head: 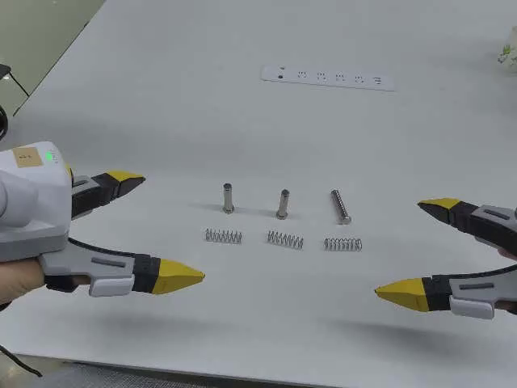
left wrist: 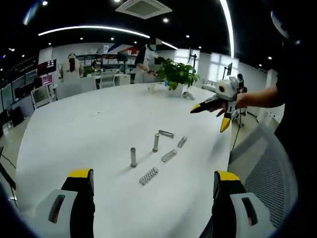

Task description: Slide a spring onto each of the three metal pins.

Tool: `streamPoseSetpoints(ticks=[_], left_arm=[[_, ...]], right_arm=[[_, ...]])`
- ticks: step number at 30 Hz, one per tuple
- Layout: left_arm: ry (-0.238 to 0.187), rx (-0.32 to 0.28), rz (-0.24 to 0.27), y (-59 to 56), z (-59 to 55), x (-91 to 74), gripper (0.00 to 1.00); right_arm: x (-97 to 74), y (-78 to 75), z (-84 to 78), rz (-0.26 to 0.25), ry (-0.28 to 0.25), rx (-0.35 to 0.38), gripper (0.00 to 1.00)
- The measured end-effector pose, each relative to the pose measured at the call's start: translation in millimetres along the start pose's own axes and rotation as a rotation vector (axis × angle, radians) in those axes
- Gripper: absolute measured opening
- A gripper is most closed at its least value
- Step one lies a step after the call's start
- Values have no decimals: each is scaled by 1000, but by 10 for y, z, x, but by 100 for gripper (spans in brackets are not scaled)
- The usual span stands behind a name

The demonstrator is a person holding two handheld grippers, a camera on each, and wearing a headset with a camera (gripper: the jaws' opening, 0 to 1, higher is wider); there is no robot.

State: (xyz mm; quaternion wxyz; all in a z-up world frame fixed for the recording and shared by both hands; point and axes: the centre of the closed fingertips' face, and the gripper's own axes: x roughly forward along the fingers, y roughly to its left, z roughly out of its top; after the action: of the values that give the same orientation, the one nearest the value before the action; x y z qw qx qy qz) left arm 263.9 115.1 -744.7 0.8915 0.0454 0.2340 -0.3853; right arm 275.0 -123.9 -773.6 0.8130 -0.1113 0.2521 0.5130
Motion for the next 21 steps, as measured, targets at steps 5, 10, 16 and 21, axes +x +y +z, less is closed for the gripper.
streamPoseSetpoints(ticks=[5, 10, 16, 21], left_arm=[[-2, -1, 1, 3, -3, 2, 98], [0, 3, 0, 15, -4, 15, 98], [2, 11, 2, 35, 7, 17, 98], [0, 12, 6, 52, 17, 10, 98]], right_arm=[[20, 4, 1, 4, -1, -1, 96], [45, -11, 8, -1, -5, -3, 99], [65, -46, 20, -14, -11, -8, 99], [73, -78, 50, -21, -17, -9, 99]])
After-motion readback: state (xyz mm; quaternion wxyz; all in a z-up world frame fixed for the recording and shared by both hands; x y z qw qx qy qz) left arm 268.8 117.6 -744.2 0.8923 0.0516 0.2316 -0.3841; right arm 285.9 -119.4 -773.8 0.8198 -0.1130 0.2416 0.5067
